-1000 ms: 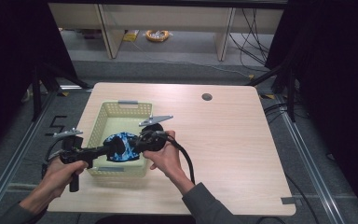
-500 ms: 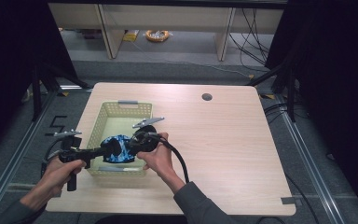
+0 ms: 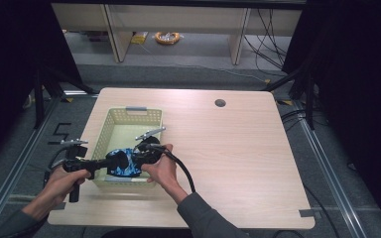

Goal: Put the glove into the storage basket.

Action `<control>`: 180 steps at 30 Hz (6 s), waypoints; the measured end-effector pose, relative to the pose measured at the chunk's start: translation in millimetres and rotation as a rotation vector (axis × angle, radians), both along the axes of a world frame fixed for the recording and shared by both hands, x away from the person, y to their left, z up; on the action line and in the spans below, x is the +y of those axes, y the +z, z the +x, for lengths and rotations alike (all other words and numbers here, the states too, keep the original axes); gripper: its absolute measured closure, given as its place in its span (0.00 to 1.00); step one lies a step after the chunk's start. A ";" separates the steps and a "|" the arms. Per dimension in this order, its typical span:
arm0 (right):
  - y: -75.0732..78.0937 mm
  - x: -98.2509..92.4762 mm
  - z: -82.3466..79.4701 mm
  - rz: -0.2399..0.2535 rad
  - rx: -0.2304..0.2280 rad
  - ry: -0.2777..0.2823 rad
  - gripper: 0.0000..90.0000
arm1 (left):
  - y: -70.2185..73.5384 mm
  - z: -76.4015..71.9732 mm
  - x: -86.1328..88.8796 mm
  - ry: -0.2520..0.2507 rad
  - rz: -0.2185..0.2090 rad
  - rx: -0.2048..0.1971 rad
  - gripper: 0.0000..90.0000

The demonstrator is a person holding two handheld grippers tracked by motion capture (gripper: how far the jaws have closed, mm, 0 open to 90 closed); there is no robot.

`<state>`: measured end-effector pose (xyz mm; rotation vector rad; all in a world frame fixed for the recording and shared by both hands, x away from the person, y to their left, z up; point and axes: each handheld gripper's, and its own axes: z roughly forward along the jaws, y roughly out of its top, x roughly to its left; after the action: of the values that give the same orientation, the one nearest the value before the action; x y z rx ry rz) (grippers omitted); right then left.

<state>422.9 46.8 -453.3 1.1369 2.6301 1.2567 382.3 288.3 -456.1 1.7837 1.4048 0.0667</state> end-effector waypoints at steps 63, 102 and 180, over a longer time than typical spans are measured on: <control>43.8 -87.2 -16.2 0.043 -0.148 -0.010 0.45 | 35.6 -51.8 -73.1 -0.168 -0.054 -0.169 0.17; 18.2 -181.8 -67.6 0.091 -0.152 -0.114 0.31 | -2.0 -110.8 -119.2 -0.311 -0.017 -0.274 0.17; -41.8 -220.7 -146.6 -0.021 -0.135 0.013 0.18 | -53.6 -129.3 -104.9 -0.343 0.095 -0.191 0.17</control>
<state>276.3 -173.9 -495.1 0.9957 2.5512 1.2568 253.0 183.4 -509.7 2.0158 0.9625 0.1198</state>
